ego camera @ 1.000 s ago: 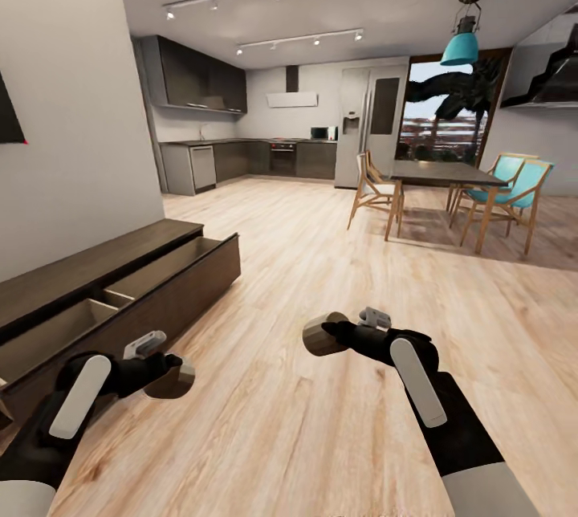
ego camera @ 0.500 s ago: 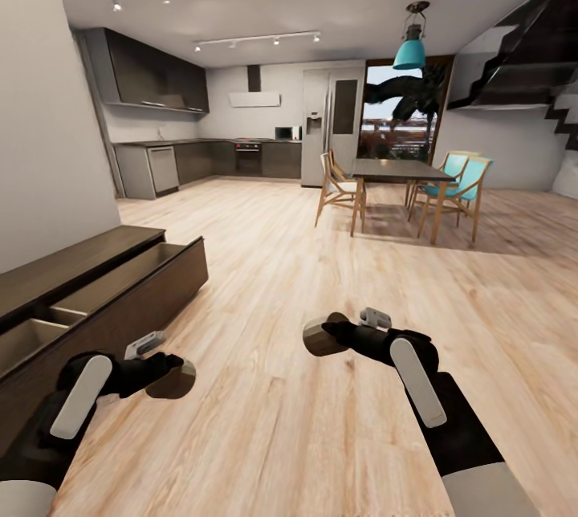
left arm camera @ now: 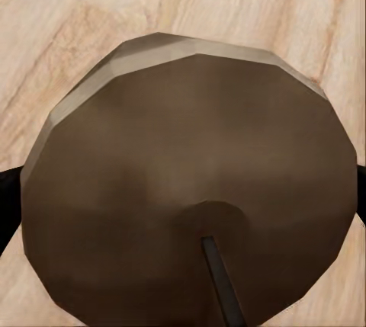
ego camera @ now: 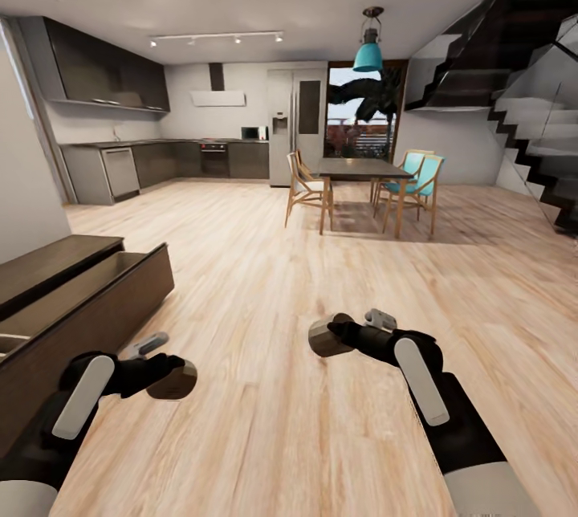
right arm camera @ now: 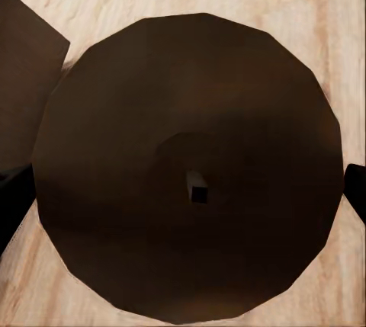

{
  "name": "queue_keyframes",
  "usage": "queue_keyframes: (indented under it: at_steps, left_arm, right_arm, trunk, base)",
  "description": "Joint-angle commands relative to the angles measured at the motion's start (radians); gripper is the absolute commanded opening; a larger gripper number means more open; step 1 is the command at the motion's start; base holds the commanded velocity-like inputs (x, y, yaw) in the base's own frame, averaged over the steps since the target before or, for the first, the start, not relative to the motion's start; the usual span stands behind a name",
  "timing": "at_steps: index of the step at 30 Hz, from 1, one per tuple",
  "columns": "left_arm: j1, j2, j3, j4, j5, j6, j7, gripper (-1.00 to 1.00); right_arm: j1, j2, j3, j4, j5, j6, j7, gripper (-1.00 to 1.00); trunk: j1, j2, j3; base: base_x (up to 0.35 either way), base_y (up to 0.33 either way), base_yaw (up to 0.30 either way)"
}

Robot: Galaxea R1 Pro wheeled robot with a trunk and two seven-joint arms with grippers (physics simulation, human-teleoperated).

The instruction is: Place each of the two pumpkins and all three candles from the living room inside a cabinet in the living room (use any cabinet), then make sure every cabinet is closed, and position the cauldron so it is next to a table in the living room.

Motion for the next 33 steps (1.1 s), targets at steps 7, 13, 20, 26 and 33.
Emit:
queue_keyframes:
  at_steps: [7, 13, 20, 26, 33]
  left_arm:
    - [-0.001, 0.0, -0.001, -0.002, 0.01, 0.002, 0.009, -1.0]
    - [-0.001, 0.0, -0.001, -0.003, 0.01, 0.002, 0.009, -1.0]
    - [-0.001, 0.0, -0.002, -0.003, 0.01, 0.002, 0.009, -1.0]
    - [-0.001, 0.0, -0.004, -0.003, 0.01, 0.002, 0.01, -1.0]
    - [-0.001, 0.0, -0.004, -0.003, 0.01, 0.002, 0.009, -1.0]
  right_arm:
    - [-0.001, 0.0, -0.019, 0.001, -0.022, 0.0, -0.012, -1.0]
    - [-0.001, 0.0, -0.02, 0.002, -0.023, 0.0, -0.011, -1.0]
    - [-0.001, 0.0, -0.021, 0.001, -0.023, 0.0, -0.012, -1.0]
    - [-0.001, 0.0, -0.021, 0.002, -0.023, 0.0, -0.011, -1.0]
    - [-0.001, 0.0, -0.021, 0.005, -0.023, 0.0, -0.011, -1.0]
  trunk:
    - [0.0, 0.0, -0.001]
    - [0.0, 0.0, -0.001]
    - [0.0, 0.0, -0.001]
    - [0.0, 0.0, 0.003]
    - [0.0, 0.0, 0.007]
  base:
    - [0.304, -0.075, -0.018]
    - [0.314, -0.091, 0.0]
    - [0.314, -0.114, -0.001]
    - [0.314, -0.117, -0.168]
    - [0.314, -0.034, -0.193]
